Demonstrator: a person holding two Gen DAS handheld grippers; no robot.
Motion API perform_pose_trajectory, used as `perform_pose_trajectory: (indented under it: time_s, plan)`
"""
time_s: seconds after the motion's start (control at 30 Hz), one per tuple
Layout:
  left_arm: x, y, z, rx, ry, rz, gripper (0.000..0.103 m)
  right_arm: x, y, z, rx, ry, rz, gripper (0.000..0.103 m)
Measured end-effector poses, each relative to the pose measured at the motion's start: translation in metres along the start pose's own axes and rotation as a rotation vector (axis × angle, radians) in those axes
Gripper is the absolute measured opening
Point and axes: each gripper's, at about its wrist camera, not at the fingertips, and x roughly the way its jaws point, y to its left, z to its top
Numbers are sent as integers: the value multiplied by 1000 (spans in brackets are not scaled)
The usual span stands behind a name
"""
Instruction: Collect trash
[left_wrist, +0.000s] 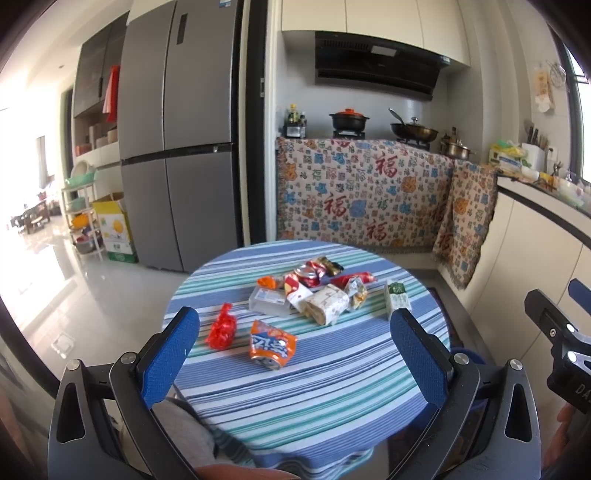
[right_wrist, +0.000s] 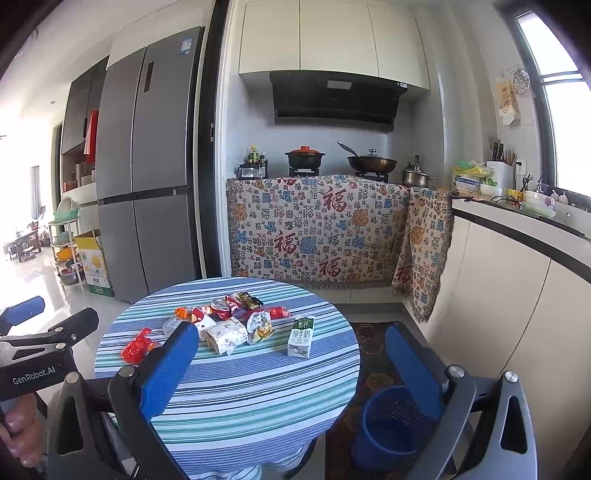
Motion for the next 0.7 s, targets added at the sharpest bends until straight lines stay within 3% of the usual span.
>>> perform_pose_trajectory:
  time_s: [0.7]
  plan:
    - [2,1,-2,0,5,1,103,0,-1,1,3,6,3,103]
